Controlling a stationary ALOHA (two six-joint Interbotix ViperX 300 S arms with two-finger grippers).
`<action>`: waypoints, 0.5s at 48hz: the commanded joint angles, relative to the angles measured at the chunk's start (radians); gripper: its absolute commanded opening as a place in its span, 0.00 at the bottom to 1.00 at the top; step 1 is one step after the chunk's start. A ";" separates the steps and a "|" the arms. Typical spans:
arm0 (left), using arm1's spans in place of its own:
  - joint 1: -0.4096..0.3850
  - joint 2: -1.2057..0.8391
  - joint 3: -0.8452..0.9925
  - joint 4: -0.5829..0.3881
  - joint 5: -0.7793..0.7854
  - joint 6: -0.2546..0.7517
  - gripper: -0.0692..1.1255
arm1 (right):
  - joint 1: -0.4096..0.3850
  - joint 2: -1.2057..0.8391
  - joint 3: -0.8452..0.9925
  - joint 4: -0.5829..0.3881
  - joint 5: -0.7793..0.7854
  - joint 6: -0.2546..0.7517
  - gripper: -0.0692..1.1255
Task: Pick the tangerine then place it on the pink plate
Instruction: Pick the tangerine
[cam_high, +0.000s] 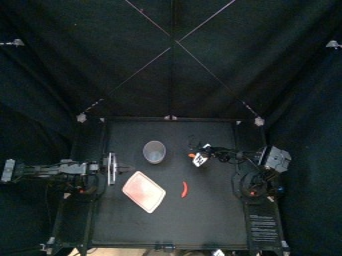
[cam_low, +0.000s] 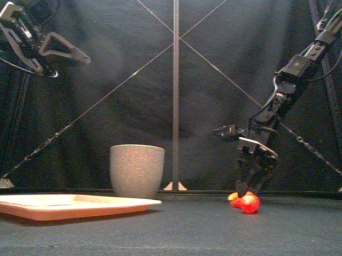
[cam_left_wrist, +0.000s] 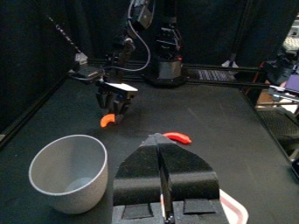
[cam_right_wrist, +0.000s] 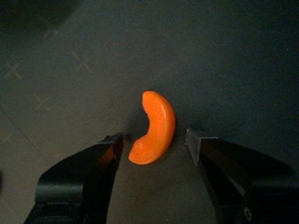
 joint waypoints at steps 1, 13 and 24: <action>0.002 0.003 -0.011 0.000 -0.011 -0.002 0.16 | -0.011 -0.012 -0.018 0.005 -0.012 0.000 0.83; 0.002 0.002 -0.008 -0.002 -0.015 0.000 0.16 | -0.011 -0.003 -0.020 0.008 -0.020 -0.002 0.74; 0.002 0.003 -0.005 -0.002 -0.017 0.000 0.16 | 0.005 -0.015 -0.028 0.008 -0.014 0.000 0.65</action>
